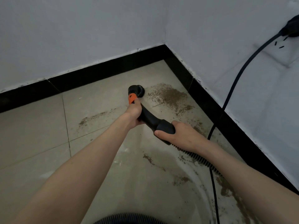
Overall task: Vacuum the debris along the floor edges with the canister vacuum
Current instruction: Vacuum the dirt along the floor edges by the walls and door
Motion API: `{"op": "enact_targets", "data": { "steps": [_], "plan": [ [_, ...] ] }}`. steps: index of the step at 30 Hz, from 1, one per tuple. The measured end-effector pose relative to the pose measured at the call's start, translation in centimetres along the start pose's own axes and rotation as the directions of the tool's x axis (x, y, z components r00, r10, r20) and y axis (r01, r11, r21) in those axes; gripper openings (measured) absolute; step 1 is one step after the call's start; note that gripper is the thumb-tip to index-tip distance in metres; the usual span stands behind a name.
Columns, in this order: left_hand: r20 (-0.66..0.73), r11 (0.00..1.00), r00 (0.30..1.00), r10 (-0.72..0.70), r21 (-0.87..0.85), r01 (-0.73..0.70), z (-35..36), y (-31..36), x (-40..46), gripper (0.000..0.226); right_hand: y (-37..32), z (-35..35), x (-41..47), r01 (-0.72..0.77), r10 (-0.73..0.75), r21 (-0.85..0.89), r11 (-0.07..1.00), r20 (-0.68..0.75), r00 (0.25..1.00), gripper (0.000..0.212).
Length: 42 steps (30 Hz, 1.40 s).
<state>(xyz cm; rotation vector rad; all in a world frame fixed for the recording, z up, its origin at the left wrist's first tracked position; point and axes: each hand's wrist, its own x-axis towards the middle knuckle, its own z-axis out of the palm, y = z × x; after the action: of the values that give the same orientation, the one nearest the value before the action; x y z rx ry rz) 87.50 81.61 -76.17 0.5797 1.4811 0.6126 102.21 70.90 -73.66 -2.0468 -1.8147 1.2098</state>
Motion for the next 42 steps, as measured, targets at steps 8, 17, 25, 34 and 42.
{"op": "enact_targets", "data": {
  "steps": [8,17,25,34,42],
  "plan": [
    [0.026,0.993,0.999,0.025,0.116,-0.027,3.4,0.2,1.7,0.047,2.6,-0.3,0.8,-0.078,0.079,0.046,0.996,-0.026,0.997,0.056],
    [0.08,0.982,0.996,0.026,0.184,-0.041,7.0,1.3,2.7,0.037,4.4,-1.5,1.2,-0.122,0.131,0.107,0.987,-0.08,0.988,0.053],
    [0.103,0.968,0.994,0.045,0.24,-0.068,9.1,1.2,3.0,0.05,5.5,-1.8,0.7,-0.138,0.155,0.16,0.977,-0.103,0.982,0.05],
    [0.111,0.968,0.993,0.051,0.24,-0.076,9.1,0.4,2.6,0.047,5.5,-1.4,-0.7,-0.148,0.163,0.131,0.98,-0.108,0.981,0.059],
    [0.173,0.969,0.985,0.009,0.243,-0.051,10.5,-0.4,1.3,0.049,5.9,-1.8,-2.8,-0.175,0.193,0.149,0.973,-0.116,0.974,0.051]
  ]
}}
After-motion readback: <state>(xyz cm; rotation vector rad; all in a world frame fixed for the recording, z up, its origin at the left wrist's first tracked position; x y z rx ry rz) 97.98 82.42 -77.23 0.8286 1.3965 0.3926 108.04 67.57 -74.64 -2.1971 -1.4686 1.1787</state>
